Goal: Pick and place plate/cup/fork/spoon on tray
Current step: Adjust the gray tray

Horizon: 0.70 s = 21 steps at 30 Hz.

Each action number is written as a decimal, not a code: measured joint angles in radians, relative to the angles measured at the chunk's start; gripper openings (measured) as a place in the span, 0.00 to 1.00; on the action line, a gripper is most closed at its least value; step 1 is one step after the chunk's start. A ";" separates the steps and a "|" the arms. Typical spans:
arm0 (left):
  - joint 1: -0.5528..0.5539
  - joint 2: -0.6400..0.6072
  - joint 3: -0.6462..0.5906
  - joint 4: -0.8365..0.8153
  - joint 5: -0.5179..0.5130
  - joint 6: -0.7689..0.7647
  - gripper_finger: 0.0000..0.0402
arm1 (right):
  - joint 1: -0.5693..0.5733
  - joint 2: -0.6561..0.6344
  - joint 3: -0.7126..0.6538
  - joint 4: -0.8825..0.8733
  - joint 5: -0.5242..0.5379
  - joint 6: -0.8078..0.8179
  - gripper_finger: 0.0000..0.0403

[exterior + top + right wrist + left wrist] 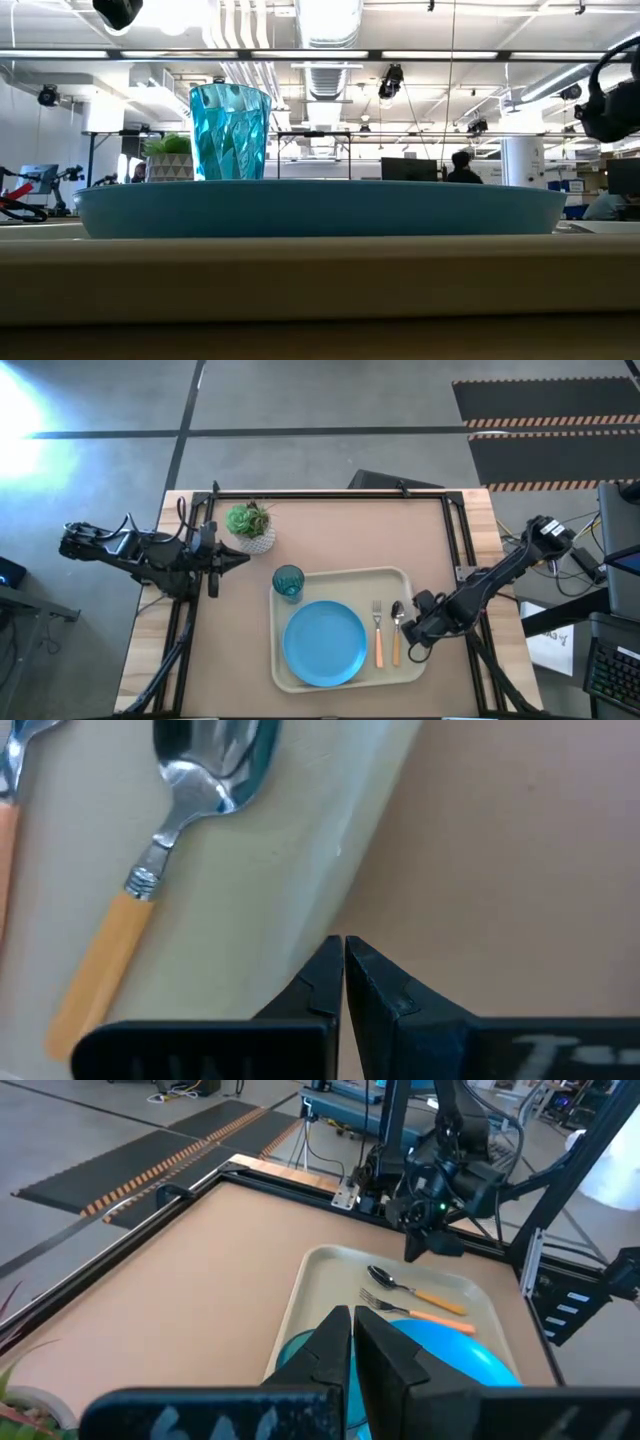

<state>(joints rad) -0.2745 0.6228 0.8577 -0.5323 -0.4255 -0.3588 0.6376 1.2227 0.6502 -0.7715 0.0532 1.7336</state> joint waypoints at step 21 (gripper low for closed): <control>0.000 -0.009 0.000 0.000 0.002 0.002 0.00 | 0.000 0.168 0.128 0.055 0.061 0.040 0.02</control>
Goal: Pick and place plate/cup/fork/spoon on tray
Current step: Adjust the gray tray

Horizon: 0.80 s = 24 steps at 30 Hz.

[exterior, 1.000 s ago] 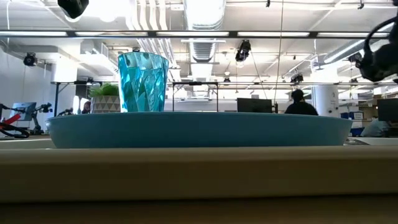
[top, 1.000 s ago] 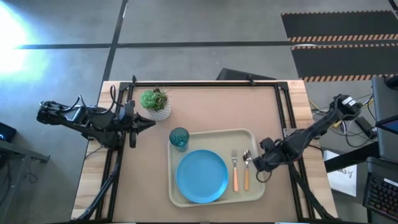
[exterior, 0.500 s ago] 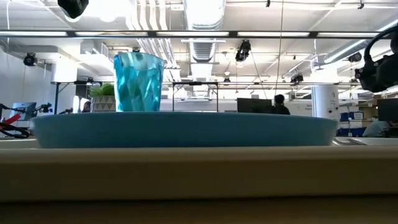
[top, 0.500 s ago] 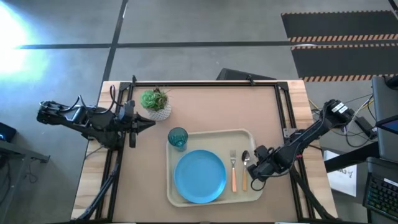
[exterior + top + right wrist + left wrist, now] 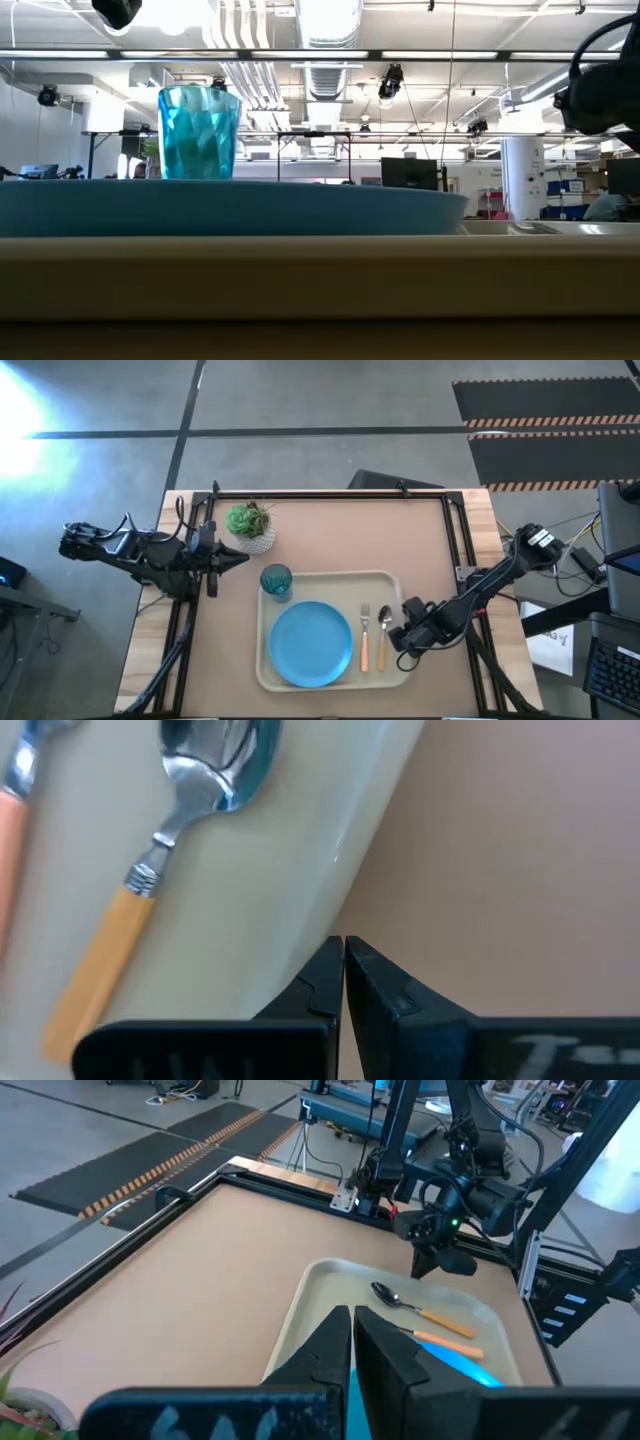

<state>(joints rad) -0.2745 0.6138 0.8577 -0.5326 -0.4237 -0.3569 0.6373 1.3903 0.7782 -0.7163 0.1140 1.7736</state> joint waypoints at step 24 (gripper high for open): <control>0.000 -0.022 0.000 -0.001 0.026 0.033 0.00 | 0.000 0.035 0.020 0.079 0.134 0.067 0.02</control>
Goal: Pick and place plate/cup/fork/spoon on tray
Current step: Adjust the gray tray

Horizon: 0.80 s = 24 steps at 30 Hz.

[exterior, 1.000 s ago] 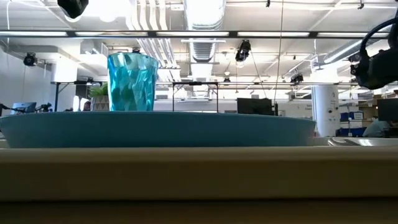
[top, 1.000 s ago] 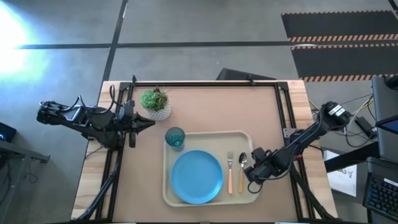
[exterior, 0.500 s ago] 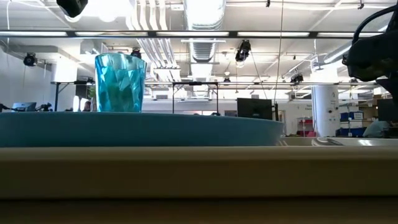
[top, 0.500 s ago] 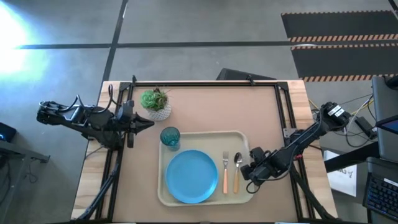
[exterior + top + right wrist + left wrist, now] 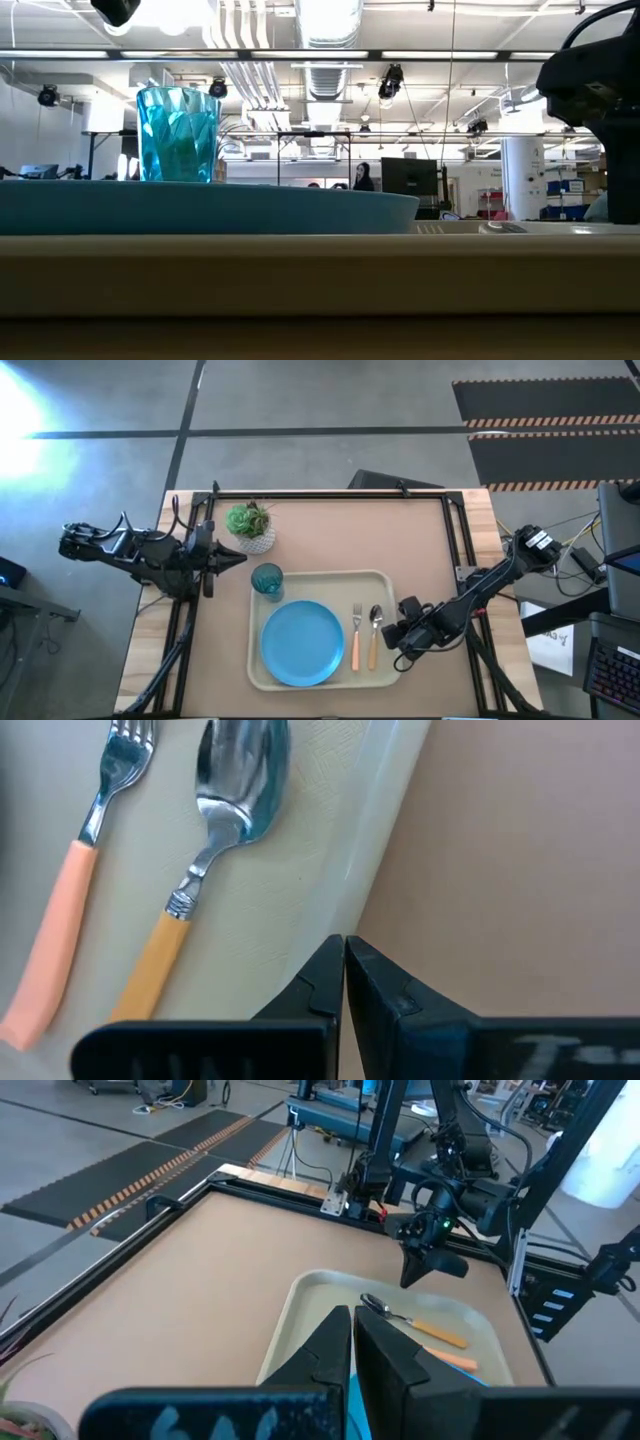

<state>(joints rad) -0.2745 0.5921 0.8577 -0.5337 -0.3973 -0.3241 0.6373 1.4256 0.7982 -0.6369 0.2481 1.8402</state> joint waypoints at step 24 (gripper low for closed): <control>0.000 0.008 0.000 -0.055 0.005 -0.021 0.00 | -0.382 -0.156 -0.002 0.248 0.114 -0.750 0.02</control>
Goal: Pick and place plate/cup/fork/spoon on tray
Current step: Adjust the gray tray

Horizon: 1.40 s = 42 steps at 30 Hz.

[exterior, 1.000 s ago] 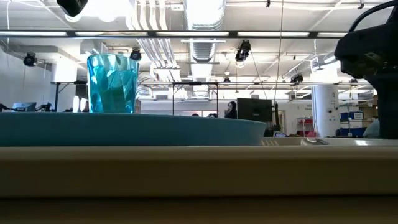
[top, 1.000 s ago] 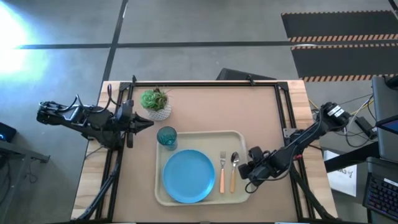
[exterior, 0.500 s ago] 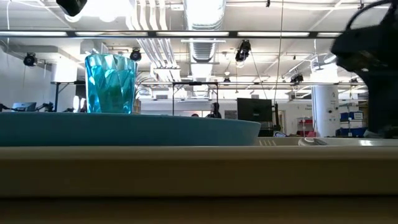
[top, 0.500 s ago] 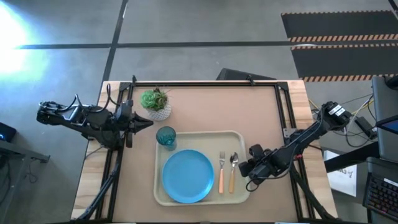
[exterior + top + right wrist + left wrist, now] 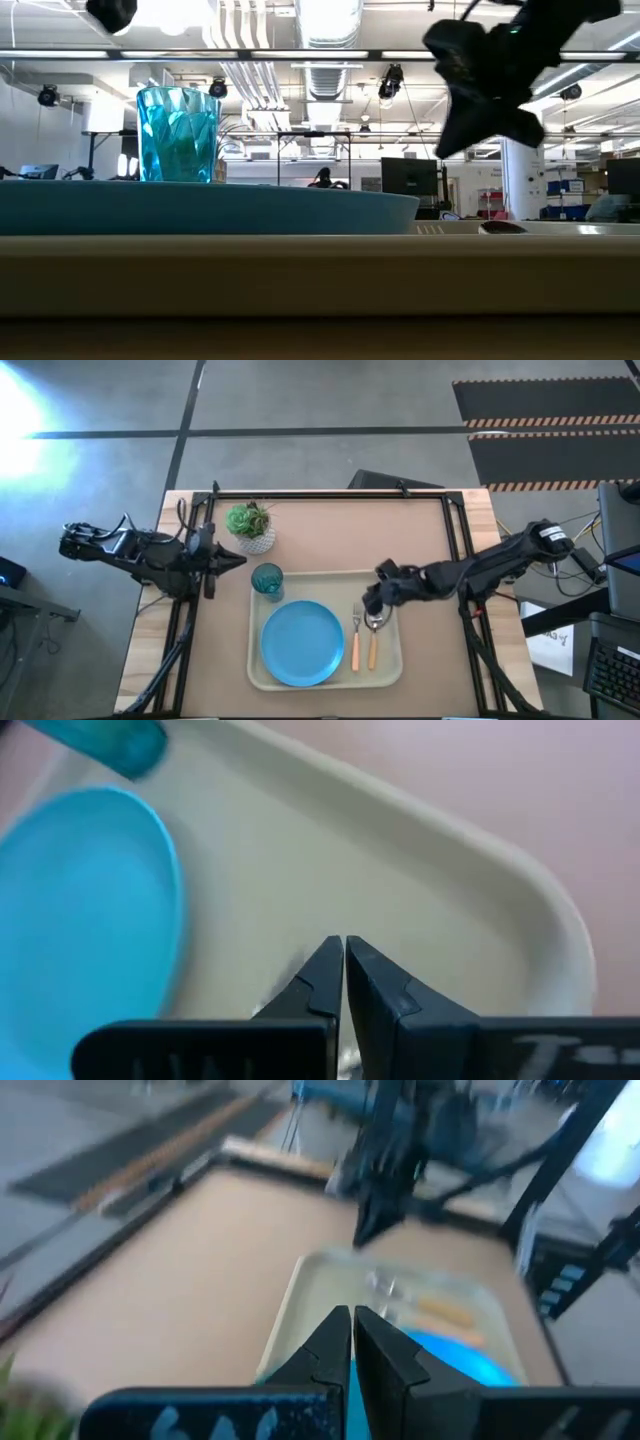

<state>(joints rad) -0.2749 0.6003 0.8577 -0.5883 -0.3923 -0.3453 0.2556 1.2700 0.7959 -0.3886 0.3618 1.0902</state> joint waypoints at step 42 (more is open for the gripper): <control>-0.051 0.334 -0.452 -0.057 0.486 -0.800 0.00 | -0.163 -0.301 0.278 -0.137 0.109 -0.644 0.02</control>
<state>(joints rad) -0.3264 0.9345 0.4053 -0.6453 0.0933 -1.1454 0.0929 0.9694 1.0744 -0.5259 0.4713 0.4460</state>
